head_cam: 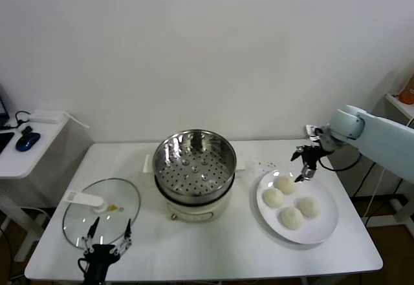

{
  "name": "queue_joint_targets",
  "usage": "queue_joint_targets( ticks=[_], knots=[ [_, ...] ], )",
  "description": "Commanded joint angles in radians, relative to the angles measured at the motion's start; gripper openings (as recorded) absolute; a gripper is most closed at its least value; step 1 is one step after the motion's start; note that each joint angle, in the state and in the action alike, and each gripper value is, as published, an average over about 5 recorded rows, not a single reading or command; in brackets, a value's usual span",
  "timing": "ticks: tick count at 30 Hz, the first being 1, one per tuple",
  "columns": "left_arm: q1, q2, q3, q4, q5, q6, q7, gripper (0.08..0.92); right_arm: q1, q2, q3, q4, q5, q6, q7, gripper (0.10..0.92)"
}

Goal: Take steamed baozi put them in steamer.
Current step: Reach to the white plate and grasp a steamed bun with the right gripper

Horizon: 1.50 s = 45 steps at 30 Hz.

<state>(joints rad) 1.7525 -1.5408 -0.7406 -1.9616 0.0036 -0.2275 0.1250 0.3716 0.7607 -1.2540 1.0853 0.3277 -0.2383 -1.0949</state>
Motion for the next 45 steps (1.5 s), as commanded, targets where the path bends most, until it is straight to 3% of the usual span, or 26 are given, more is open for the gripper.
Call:
queue_joint_targets(
  ticks=[1, 33, 45],
  knots=[
    [0.001, 0.0, 0.001, 0.004, 0.003, 0.001, 0.001, 0.823, -0.039, 0.131, -0.017, -0.159, -0.123, 0.058, -0.061, 0.823],
    [-0.011, 0.003, -0.015, 0.067, 0.011, -0.041, -0.006, 0.823, -0.168, 0.212, 0.08, -0.273, -0.236, 0.11, -0.018, 0.819],
    [-0.011, 0.002, -0.013, 0.075, 0.015, -0.051, -0.007, 0.823, -0.162, 0.211, 0.077, -0.271, -0.265, 0.113, -0.013, 0.696]
  ],
)
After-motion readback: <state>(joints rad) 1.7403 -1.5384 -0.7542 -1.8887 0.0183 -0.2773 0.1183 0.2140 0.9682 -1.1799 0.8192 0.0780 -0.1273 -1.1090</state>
